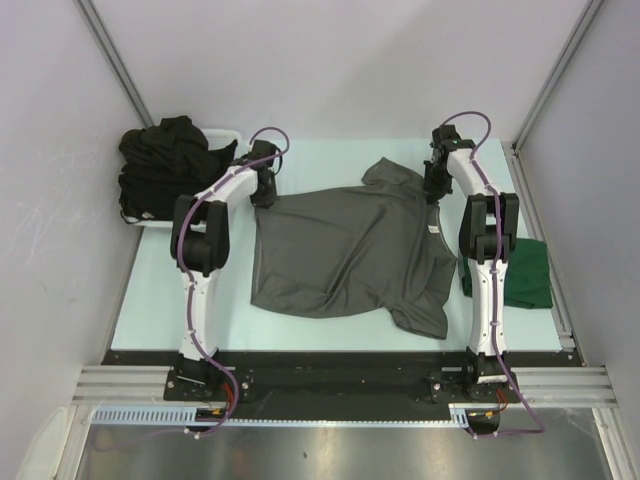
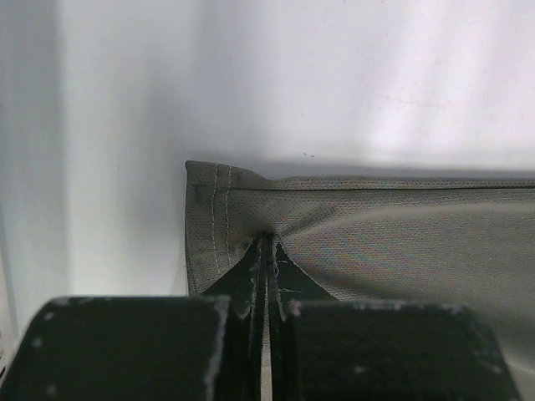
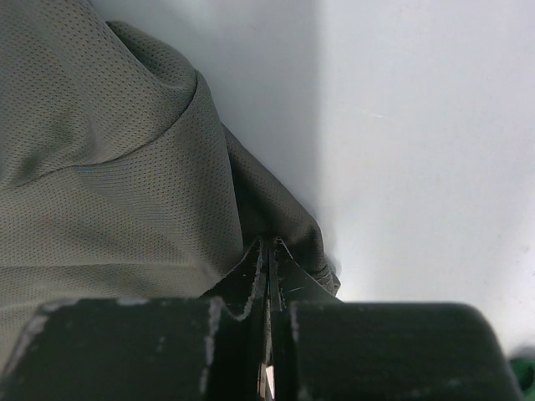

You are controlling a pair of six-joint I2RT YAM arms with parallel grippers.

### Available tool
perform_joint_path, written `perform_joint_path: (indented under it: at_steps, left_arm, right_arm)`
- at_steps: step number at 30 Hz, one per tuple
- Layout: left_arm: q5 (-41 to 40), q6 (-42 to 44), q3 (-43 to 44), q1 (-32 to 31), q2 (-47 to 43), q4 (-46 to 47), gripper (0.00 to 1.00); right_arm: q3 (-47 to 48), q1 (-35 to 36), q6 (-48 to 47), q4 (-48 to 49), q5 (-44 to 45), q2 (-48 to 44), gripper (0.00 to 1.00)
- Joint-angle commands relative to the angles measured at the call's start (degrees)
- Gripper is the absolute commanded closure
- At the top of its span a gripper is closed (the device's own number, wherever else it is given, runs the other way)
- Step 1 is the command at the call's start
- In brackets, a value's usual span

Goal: Fold and stack the t-shirts
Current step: Flatten out the tshirt

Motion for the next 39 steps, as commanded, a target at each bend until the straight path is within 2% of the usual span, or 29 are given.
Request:
perform_joint_path:
  at_steps: [1, 17, 32, 39]
  left_arm:
    - [-1.4, 2.0, -1.3, 1.0, -1.3, -5.9, 1.00]
    - [-1.6, 2.6, -2.2, 1.3, -2.7, -6.7, 1.00]
    - [-2.0, 3.0, -3.8, 1.7, -3.8, -6.6, 1.00]
    - [-1.0, 2.8, -1.0, 1.7, -2.4, -7.7, 1.00]
  right_arm:
    - [1.8, -0.8, -1.4, -0.6, 3.2, 2.6, 1.00]
    - [2.2, -4.6, -5.0, 1.6, 9.0, 2.2, 1.00]
    - [3.1, -6.2, -4.7, 1.6, 8.1, 3.8, 1.00]
    - [3.4, -6.1, -4.3, 2.3, 5.7, 2.6, 1.00]
